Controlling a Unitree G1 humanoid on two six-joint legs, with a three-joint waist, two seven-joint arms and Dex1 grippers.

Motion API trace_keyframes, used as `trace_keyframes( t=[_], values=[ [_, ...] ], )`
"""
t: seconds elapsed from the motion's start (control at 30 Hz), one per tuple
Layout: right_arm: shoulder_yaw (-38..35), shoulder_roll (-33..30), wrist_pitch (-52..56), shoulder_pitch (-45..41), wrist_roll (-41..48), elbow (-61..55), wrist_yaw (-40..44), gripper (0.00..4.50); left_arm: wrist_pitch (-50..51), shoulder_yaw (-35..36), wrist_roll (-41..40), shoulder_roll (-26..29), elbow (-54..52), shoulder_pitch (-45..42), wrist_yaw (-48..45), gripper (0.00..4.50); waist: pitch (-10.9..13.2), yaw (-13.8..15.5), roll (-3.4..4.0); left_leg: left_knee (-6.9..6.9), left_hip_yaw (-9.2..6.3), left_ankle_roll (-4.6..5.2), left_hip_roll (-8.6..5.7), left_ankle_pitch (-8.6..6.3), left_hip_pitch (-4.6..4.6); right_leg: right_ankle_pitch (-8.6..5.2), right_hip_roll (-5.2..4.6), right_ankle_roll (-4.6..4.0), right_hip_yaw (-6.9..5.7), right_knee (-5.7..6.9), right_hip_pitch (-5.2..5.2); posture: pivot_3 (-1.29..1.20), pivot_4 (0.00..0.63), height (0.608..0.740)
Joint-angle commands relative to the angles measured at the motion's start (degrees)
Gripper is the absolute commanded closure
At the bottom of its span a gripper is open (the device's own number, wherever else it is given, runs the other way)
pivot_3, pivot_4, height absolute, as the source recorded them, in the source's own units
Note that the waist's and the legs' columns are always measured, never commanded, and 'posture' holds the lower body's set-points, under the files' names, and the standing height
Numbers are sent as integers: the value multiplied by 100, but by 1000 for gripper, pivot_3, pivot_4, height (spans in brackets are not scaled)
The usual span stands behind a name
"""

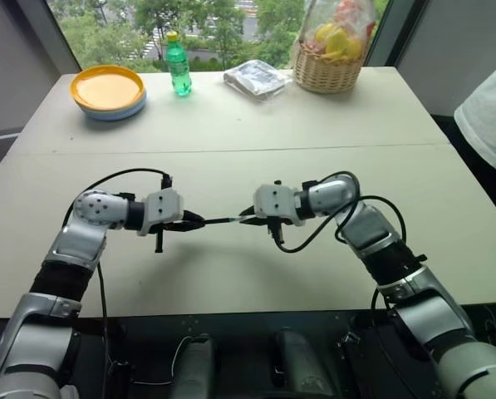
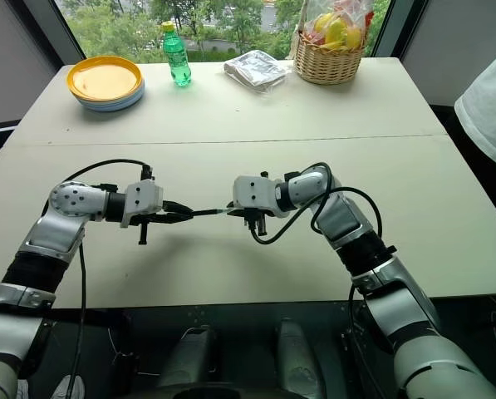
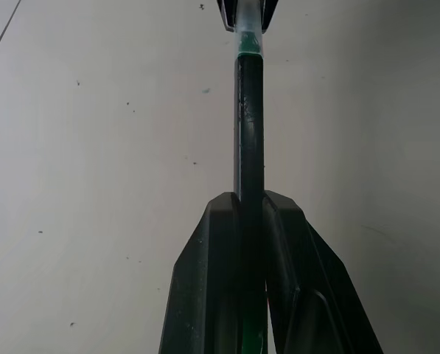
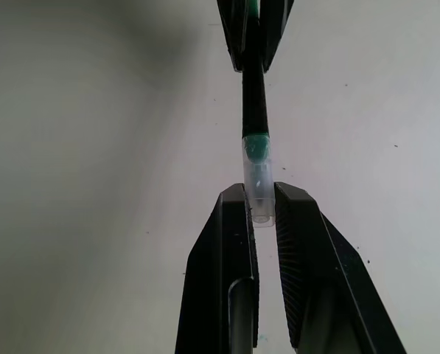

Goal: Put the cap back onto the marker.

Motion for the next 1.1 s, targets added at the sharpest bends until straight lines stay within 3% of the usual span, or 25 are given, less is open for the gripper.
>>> trace_keyframes(
  t=[0.03, 1.1],
  values=[
    [218, 207, -210, -129, 122, -358, 193, 4458, -23, 124, -48, 16, -214, -148, 143, 4500, 0, 2, 0, 0, 0, 0, 0, 0, 0, 0, 0, 0, 0, 0, 0, 0, 150, 740],
    [221, 482, -318, 5, 148, -449, 220, 4458, 503, 411, -364, -217, -825, 10, 291, 4500, 0, 0, 0, 0, 0, 0, 0, 0, -2, 0, 0, 0, 0, 0, -2, 0, 150, 740]
  ],
)
